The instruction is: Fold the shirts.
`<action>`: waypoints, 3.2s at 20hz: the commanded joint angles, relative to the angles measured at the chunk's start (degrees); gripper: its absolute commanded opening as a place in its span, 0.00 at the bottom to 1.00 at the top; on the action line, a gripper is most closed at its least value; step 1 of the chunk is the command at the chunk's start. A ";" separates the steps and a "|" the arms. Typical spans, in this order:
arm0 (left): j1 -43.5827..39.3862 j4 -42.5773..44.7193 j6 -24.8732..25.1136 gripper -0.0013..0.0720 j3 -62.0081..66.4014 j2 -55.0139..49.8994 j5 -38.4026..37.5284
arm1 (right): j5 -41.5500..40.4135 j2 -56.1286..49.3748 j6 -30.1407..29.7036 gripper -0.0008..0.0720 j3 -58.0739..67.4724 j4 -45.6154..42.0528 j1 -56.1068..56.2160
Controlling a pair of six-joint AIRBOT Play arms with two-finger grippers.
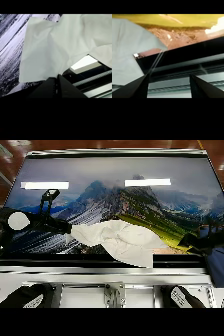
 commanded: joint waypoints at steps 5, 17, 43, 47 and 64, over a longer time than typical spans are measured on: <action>0.00 -0.20 -4.35 0.07 -0.04 -0.04 0.09 | -15.52 -5.18 -4.70 0.88 -14.45 14.38 -5.31; 0.02 0.11 -5.62 0.07 0.07 -0.02 1.60 | -23.23 -14.56 -14.56 0.10 -13.62 38.10 0.96; 26.67 3.19 9.88 0.06 53.37 5.05 1.55 | 27.76 32.48 8.09 0.09 46.01 7.32 2.47; 26.58 -5.81 8.22 0.06 48.68 -5.84 -5.33 | 26.67 35.28 4.81 0.09 22.38 10.10 2.49; 13.09 -25.07 6.60 1.00 43.74 -54.07 -9.33 | -21.68 30.32 -2.21 0.09 -13.31 10.43 6.78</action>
